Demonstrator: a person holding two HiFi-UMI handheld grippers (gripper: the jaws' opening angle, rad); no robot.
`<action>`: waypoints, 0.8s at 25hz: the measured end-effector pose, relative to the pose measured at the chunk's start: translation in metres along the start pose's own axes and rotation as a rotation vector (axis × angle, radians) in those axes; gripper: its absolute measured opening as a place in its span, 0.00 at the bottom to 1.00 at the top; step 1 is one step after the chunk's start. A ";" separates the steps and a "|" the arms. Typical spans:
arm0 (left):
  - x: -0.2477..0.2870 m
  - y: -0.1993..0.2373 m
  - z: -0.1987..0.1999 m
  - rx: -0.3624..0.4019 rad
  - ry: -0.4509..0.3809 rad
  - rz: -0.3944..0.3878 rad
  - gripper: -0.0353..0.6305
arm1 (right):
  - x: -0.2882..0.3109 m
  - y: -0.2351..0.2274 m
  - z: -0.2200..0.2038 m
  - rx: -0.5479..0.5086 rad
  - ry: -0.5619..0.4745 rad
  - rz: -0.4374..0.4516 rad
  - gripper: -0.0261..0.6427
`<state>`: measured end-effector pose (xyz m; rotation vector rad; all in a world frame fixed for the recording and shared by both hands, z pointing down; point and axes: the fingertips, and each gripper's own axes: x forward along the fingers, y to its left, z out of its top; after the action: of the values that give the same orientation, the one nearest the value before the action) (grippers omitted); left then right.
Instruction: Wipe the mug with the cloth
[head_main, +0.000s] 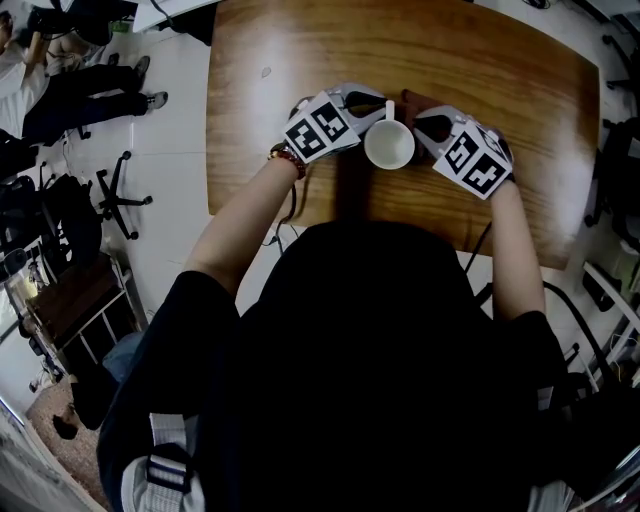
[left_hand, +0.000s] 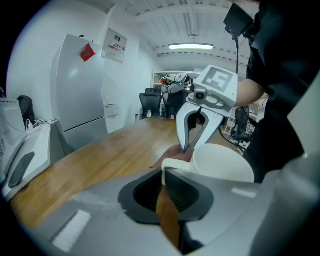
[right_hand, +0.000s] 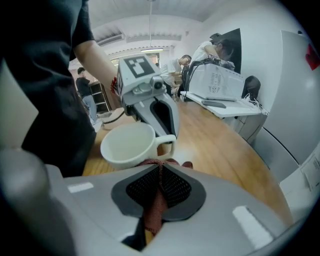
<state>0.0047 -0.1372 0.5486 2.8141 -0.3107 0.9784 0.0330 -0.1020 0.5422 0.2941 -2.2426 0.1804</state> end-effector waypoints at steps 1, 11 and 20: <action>-0.001 0.000 0.000 0.002 0.000 0.002 0.07 | -0.006 -0.001 0.008 -0.006 -0.020 0.009 0.07; 0.001 -0.002 -0.001 -0.001 -0.011 0.012 0.07 | -0.008 -0.005 0.033 -0.105 -0.100 0.041 0.07; 0.002 -0.001 0.000 -0.004 -0.019 0.003 0.07 | 0.021 -0.012 0.018 -0.069 -0.055 0.082 0.07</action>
<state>0.0061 -0.1365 0.5494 2.8215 -0.3189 0.9516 0.0098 -0.1208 0.5476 0.1718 -2.3118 0.1401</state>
